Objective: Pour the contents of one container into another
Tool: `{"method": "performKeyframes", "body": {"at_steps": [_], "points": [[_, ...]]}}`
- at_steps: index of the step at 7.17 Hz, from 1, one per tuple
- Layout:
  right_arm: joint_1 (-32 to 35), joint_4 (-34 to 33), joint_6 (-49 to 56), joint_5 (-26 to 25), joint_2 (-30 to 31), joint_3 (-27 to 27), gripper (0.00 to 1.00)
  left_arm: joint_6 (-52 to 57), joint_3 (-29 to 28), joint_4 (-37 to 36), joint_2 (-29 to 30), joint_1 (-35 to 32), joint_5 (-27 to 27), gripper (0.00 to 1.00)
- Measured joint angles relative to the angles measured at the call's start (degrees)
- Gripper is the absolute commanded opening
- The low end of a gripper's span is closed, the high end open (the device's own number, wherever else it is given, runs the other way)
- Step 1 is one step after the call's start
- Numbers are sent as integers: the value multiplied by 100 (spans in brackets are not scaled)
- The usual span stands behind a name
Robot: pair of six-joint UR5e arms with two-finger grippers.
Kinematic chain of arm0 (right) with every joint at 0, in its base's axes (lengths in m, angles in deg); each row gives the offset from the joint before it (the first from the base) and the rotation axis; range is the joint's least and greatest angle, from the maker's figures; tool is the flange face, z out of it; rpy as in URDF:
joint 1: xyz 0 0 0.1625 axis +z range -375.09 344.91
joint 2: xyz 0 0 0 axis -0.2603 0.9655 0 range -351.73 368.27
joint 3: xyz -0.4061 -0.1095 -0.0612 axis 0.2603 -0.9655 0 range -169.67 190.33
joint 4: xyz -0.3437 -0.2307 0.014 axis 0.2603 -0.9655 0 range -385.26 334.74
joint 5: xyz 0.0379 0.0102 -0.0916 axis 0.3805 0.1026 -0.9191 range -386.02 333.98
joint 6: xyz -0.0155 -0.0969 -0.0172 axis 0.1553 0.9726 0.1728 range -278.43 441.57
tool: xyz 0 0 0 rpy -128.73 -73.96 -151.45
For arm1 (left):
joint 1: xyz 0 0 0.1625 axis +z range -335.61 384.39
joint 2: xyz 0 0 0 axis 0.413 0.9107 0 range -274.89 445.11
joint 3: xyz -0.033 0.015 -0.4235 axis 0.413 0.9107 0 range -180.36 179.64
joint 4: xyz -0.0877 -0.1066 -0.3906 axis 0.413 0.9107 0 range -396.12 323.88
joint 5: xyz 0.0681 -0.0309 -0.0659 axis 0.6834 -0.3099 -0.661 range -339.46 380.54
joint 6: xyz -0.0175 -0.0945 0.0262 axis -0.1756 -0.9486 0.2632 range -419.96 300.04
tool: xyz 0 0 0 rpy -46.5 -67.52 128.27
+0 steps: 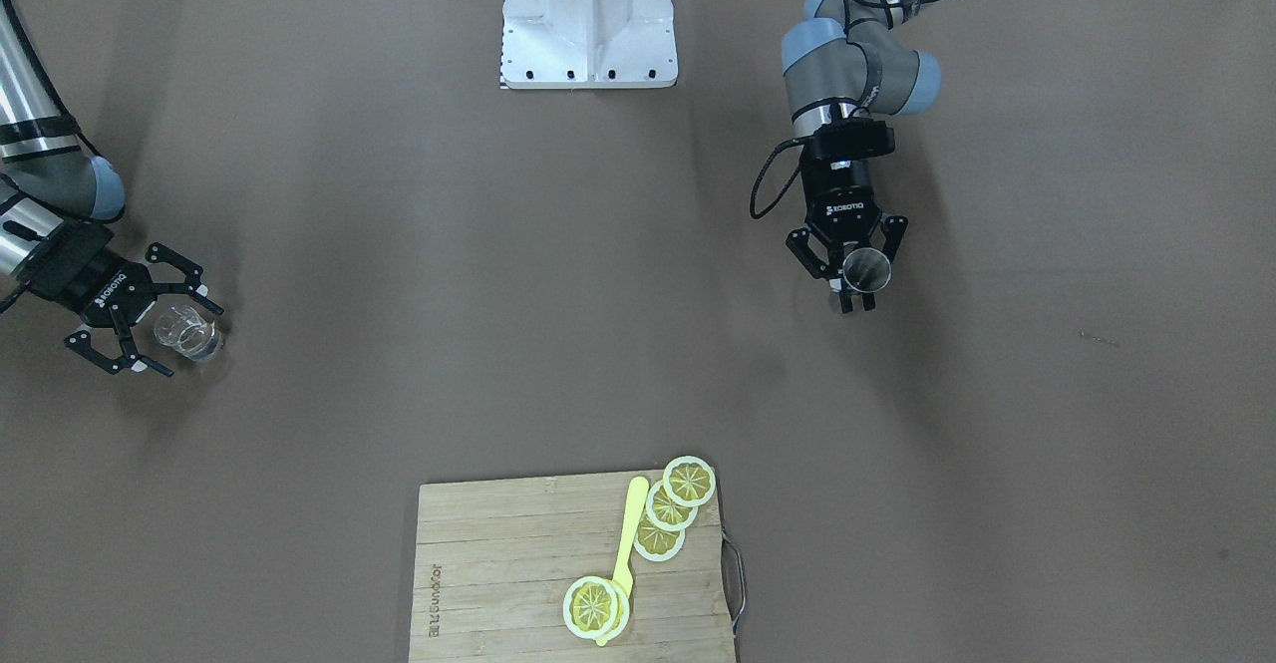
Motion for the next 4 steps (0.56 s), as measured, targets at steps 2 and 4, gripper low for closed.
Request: {"method": "performKeyframes", "body": {"at_steps": [2,4], "points": [[-12,0,1,0,1,-13,72,924,-19,803,227,-197,-1049,0],[-13,0,1,0,2,-15,58,1412,-138,1253,718,-306,-2219,0]]}}
